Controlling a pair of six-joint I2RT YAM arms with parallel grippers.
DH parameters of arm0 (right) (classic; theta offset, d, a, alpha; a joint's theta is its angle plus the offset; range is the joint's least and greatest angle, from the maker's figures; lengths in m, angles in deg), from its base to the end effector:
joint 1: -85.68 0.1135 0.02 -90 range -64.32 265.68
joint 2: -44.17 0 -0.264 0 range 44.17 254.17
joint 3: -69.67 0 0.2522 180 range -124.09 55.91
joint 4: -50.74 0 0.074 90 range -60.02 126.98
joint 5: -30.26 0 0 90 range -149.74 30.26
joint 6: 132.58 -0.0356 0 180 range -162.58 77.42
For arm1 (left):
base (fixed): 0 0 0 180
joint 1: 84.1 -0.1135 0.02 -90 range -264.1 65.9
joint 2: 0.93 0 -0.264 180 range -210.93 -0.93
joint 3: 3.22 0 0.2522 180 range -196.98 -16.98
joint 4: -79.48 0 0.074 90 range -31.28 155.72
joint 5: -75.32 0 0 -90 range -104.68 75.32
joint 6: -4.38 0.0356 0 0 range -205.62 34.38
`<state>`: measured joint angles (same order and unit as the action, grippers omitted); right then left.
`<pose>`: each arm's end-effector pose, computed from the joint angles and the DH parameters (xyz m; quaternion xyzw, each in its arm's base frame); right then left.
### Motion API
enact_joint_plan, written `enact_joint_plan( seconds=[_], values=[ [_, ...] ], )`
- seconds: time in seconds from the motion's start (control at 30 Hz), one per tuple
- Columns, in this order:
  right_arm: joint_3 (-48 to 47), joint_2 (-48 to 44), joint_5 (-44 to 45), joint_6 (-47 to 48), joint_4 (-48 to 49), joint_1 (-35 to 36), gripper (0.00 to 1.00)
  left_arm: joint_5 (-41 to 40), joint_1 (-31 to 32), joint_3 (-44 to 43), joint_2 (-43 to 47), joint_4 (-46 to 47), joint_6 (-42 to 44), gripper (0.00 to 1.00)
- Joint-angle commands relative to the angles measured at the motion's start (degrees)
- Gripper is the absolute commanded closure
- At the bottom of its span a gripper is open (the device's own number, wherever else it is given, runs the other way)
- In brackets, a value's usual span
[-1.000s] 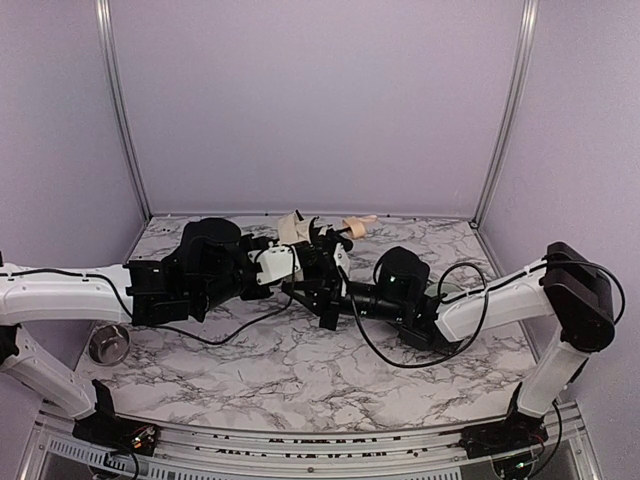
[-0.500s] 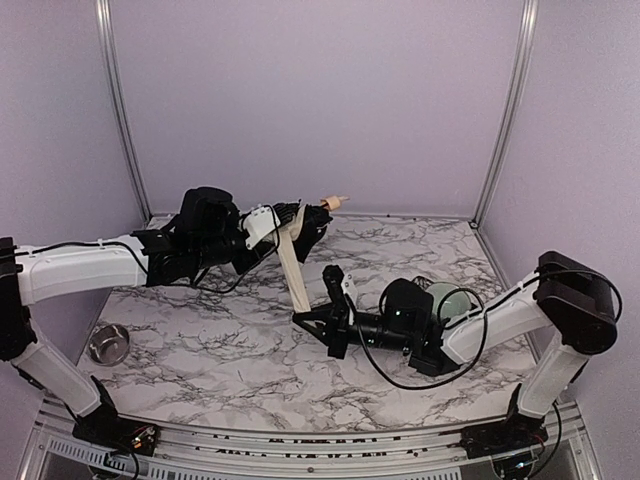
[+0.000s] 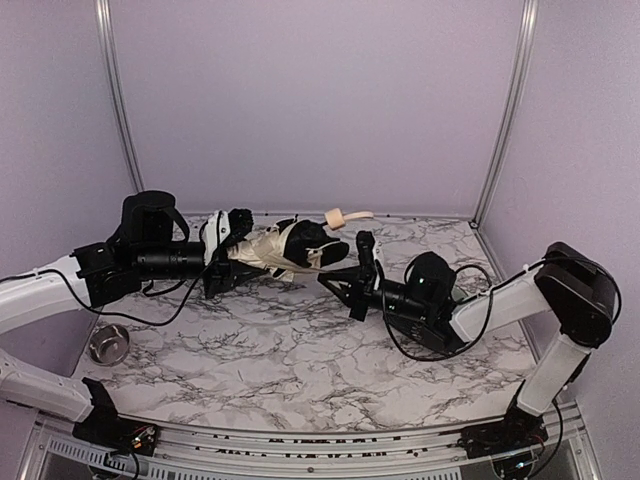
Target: Put away the umbrella
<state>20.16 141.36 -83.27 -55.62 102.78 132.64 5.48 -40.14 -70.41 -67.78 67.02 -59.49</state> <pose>0.2143 0.2503 0.1971 -0.3372 0.5929 0.4791 0.5526 0.1883 -0.1986 0.3352 0.5298 0.5638 -0.2304 0.5902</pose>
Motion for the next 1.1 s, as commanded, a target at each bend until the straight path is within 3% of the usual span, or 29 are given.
enact_joint_plan(
  seconds=[0.0,0.23,0.4,0.5,0.6,0.73,0.9,0.97,1.07],
  values=[
    [-5.3,-2.7,-3.8,8.5,-20.4,-6.7,1.0,14.2,4.4,0.7,5.8,-0.8,3.2,1.0],
    [-22.6,-5.7,-11.7,20.6,-43.1,-8.6,1.0,19.9,15.1,5.1,4.3,-10.6,11.5,1.0],
    [-26.4,-9.4,-14.4,26.9,-48.6,-7.8,1.0,16.6,19.0,2.6,-2.7,-20.4,13.4,1.0],
    [-25.7,-11.8,-9.4,32.4,-50.4,-3.7,1.0,15.2,19.4,2.0,-7.9,-22.9,12.9,1.0],
    [-21.6,-14.6,-2.2,36.5,-47.4,1.5,1.0,12.3,19.5,1.7,-12.6,-24.2,12.9,1.0],
    [-13.4,-18.6,0.2,35.5,-36.8,4.7,1.0,9.3,19.5,1.7,-18.3,-25.6,13.7,1.0],
    [-8.1,-20.2,7.2,36.8,-32.0,11.3,1.0,14.0,17.8,0.9,-23.3,-25.9,15.6,1.0],
    [-6.2,-20.3,8.2,33.6,-28.0,11.6,1.0,16.3,17.0,0.1,-25.1,-26.0,15.7,1.0],
    [-5.7,-18.9,16.9,34.1,-25.7,11.6,1.0,18.1,17.6,-2.2,-27.2,-27.7,15.8,1.0]
  ],
)
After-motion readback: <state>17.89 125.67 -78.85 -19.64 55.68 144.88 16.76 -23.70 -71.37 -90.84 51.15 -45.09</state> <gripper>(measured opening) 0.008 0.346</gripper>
